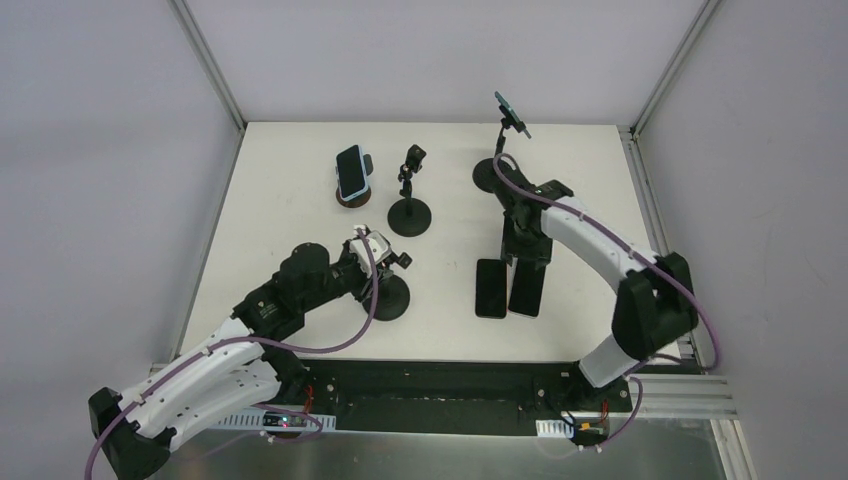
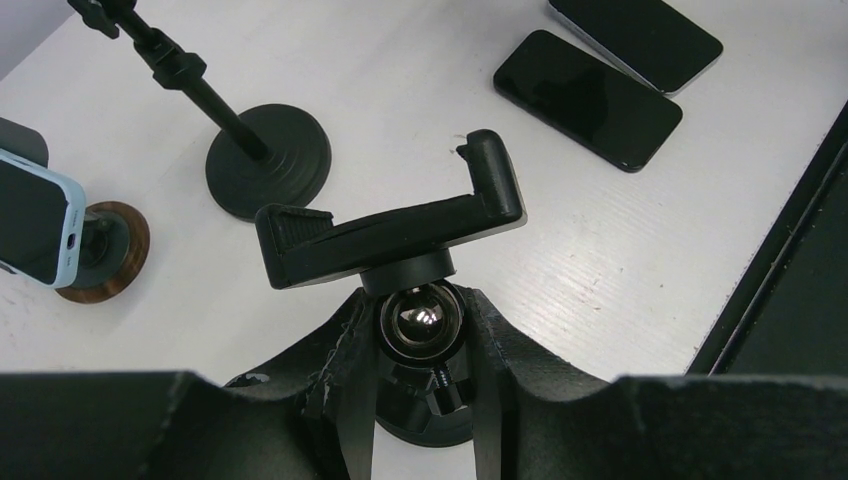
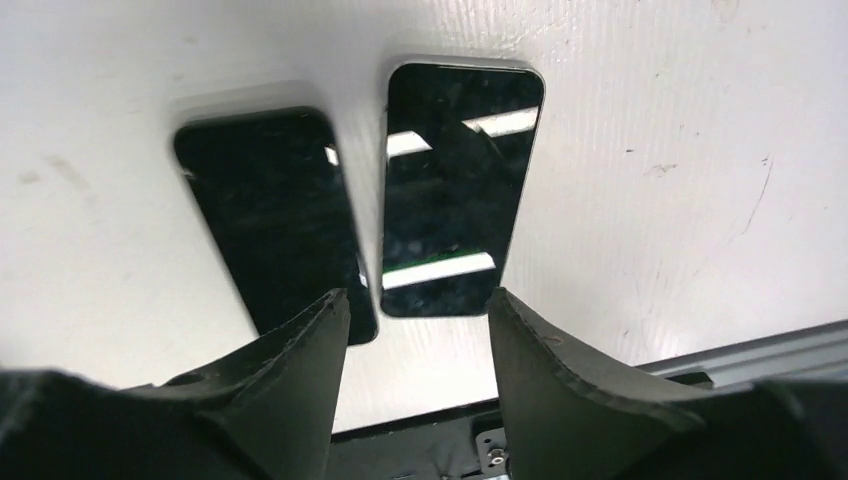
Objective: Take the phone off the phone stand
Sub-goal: Place the phone at the center of the board, then place the phone stand at the center of the board.
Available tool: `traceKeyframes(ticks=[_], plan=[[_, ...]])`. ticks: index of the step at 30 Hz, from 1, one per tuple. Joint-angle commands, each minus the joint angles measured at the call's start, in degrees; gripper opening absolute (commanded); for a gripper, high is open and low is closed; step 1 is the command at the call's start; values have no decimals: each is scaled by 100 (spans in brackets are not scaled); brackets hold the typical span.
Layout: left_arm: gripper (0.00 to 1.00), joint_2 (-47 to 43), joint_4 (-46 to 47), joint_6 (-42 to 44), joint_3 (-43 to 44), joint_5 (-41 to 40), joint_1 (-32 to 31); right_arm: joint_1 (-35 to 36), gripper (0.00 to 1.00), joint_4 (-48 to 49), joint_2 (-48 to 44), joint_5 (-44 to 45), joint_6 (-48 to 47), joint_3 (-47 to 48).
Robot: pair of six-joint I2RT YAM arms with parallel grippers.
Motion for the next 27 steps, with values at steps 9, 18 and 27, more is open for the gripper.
traceKeyframes(ticks=[9, 18, 27], plan=[[0, 609, 443, -490, 1071, -145, 1537, 229, 63, 573, -2492, -1278, 419, -712], [9, 1092, 931, -637, 1087, -1064, 3186, 223, 67, 1661, -3430, -981, 584, -1551], [75, 1124, 971, -786, 799, -997, 3394, 193, 74, 2517, -4057, -248, 232, -1960]])
